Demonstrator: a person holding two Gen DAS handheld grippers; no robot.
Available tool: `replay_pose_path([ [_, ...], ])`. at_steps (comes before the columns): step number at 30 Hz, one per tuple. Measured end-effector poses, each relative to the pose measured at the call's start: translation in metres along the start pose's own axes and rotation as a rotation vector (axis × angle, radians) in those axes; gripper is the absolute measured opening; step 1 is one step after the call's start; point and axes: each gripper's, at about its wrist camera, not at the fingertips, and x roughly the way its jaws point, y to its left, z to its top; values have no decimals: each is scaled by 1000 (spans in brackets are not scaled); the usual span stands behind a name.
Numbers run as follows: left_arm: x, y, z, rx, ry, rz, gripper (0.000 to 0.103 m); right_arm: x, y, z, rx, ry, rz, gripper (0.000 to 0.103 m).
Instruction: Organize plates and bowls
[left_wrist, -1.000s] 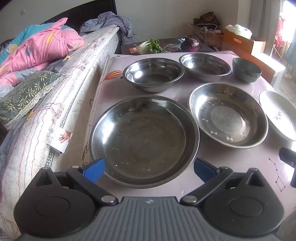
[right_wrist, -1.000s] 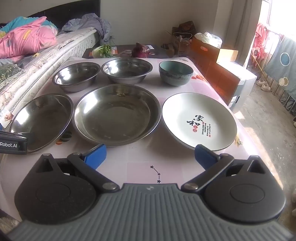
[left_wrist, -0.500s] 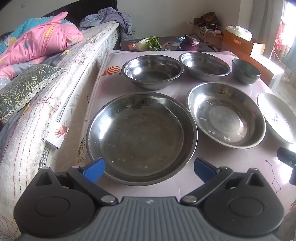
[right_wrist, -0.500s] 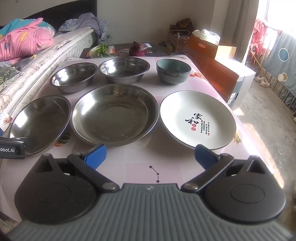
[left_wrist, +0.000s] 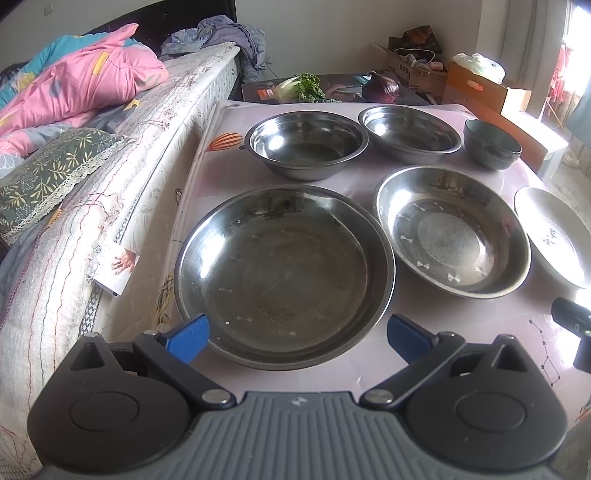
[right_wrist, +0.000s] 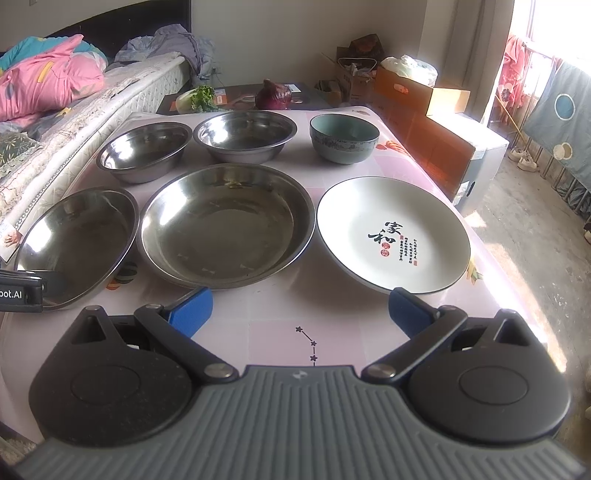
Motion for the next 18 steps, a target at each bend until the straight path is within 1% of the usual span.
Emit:
replay_pose_path([
  [6, -1, 1, 1, -8, -1, -3, 103, 0, 0, 0, -3, -2, -15, 102],
  [18, -2, 4, 1, -19, -6, 5, 103, 5, 1, 1, -8, 12, -19, 102],
])
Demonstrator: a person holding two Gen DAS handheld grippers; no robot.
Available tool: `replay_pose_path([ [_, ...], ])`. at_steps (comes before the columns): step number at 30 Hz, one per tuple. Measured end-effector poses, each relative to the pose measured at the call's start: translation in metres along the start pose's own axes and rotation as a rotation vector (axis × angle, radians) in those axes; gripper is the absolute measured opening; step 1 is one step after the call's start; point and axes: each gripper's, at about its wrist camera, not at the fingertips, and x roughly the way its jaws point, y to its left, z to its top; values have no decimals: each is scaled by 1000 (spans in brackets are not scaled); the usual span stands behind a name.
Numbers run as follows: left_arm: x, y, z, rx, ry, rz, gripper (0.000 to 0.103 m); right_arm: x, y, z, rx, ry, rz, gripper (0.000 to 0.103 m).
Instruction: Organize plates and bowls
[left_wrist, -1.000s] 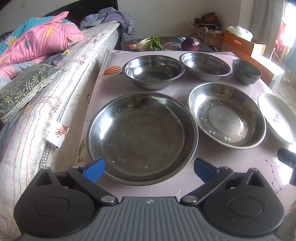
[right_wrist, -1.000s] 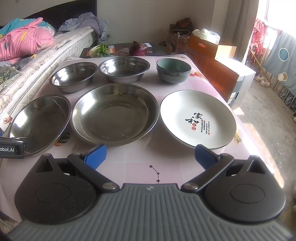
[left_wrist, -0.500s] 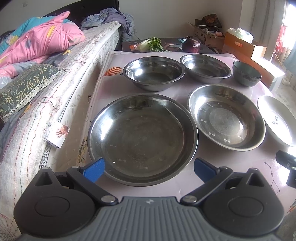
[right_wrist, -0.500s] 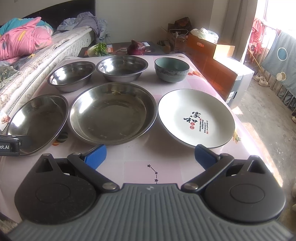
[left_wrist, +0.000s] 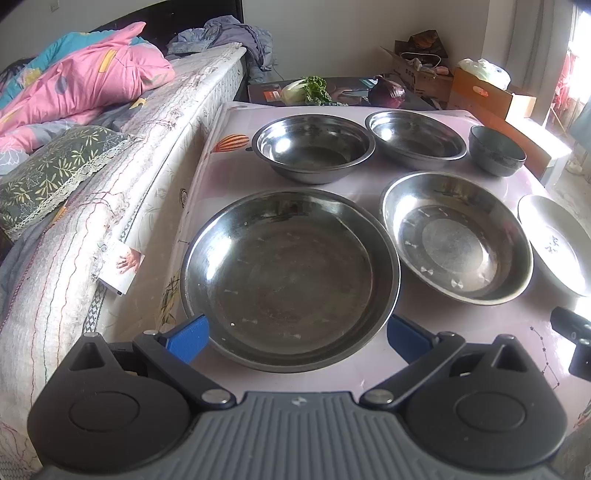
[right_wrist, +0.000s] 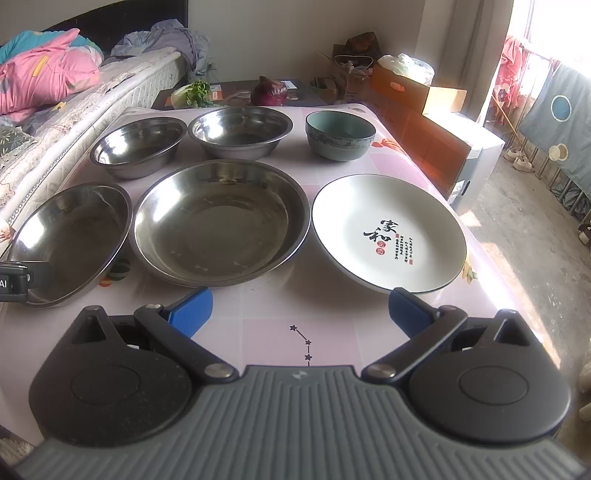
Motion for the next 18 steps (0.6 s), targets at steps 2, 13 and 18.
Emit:
replay_pose_path([
  [2, 0, 1, 0, -1, -1, 2, 103, 1, 0, 0, -1, 1, -1, 102],
  [13, 0, 2, 2, -5, 2, 7, 103, 2, 0, 0, 4, 4, -2, 102],
  [18, 2, 2, 2, -4, 7, 9, 103, 3, 0, 0, 4, 7, -2, 102],
])
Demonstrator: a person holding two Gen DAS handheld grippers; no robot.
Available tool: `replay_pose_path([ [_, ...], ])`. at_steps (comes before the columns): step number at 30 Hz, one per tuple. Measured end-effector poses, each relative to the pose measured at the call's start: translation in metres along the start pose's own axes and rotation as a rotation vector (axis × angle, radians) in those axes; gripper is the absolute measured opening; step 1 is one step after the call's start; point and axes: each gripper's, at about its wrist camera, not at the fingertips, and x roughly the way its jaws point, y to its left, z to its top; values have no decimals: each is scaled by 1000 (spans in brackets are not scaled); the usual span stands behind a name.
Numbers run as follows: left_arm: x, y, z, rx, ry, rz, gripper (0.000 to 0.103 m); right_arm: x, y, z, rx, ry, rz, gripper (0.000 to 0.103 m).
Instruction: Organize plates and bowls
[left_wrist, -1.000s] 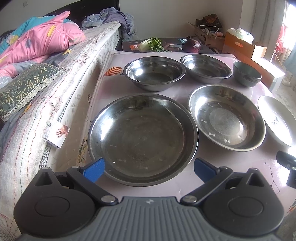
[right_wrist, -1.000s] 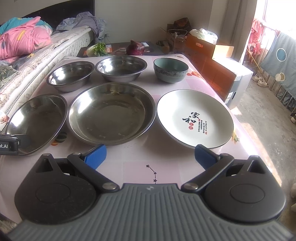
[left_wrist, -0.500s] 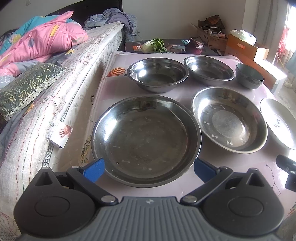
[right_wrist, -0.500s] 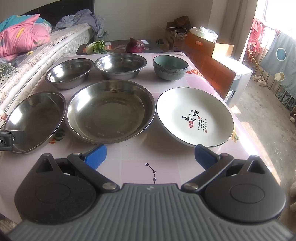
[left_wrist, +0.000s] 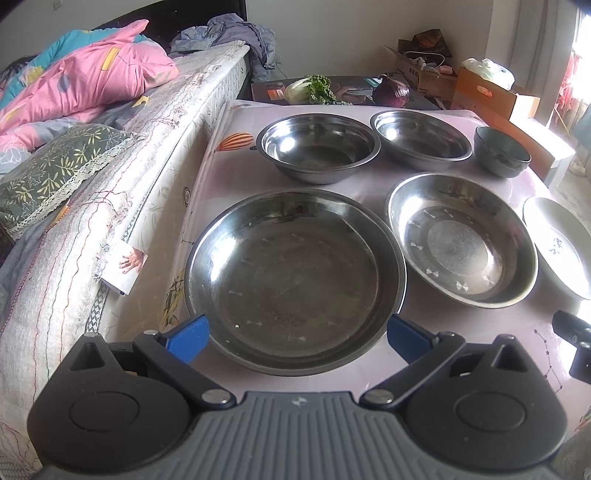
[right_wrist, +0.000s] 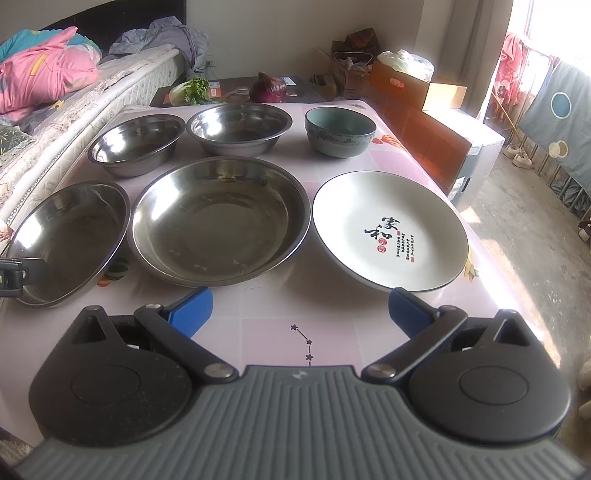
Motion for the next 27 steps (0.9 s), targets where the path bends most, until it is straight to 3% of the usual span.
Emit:
replay_pose_path([
  [18, 4, 3, 0, -8, 16, 3, 103, 3, 2, -1, 1, 6, -6, 102],
  [27, 7, 8, 4, 8, 2, -10, 103, 10, 0, 0, 17, 29, -58, 102],
])
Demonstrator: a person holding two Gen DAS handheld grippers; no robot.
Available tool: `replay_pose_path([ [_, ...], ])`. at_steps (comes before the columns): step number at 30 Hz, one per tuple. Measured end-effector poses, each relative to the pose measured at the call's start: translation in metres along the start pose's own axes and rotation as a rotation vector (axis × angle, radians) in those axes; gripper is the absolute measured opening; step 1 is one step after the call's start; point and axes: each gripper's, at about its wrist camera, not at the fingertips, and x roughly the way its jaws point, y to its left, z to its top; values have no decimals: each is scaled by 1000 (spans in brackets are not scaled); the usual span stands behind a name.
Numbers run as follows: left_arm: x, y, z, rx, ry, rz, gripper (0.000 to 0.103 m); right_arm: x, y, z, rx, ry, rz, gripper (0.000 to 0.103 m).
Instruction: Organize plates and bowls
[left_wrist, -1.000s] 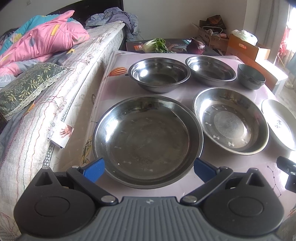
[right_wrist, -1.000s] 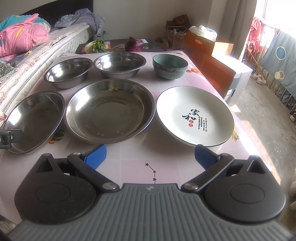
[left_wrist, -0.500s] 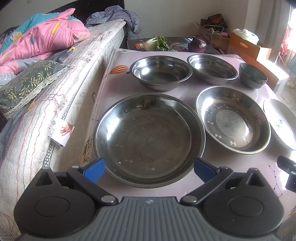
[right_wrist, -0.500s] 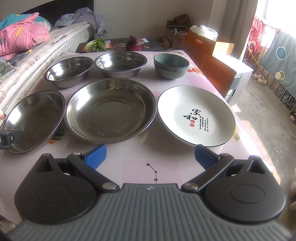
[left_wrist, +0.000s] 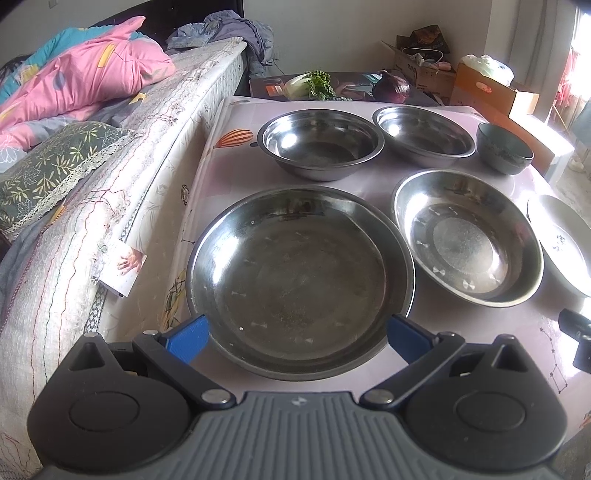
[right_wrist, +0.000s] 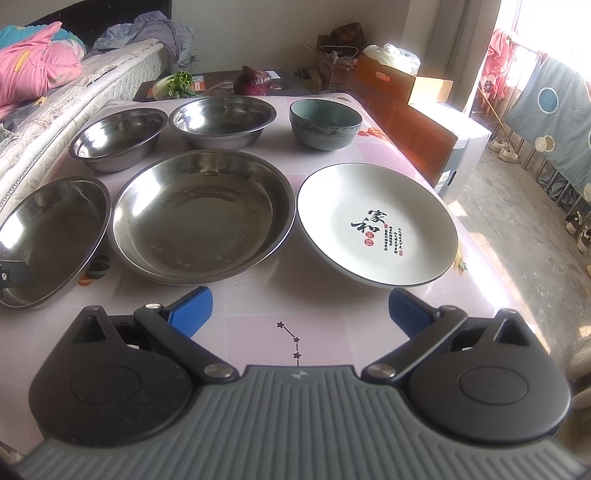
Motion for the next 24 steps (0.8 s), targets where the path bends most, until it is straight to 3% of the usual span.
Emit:
replay_pose_path([
  [3, -2, 7, 8, -1, -34, -5, 103, 2, -1, 3, 0, 15, -12, 102],
  [5, -4, 13, 15, -7, -50, -15, 103, -3, -5, 6, 18, -24, 12, 102],
  [11, -10, 34, 45, -28, -146, -7, 103, -22, -22, 30, 76, -211, 217, 102],
  [16, -11, 47, 72, -46, -227, -16, 103, -22, -13, 67, 63, -256, 305, 102],
  [24, 18, 59, 114, -7, -279, -6, 103, 8, 15, 129, 138, -267, 483, 102],
])
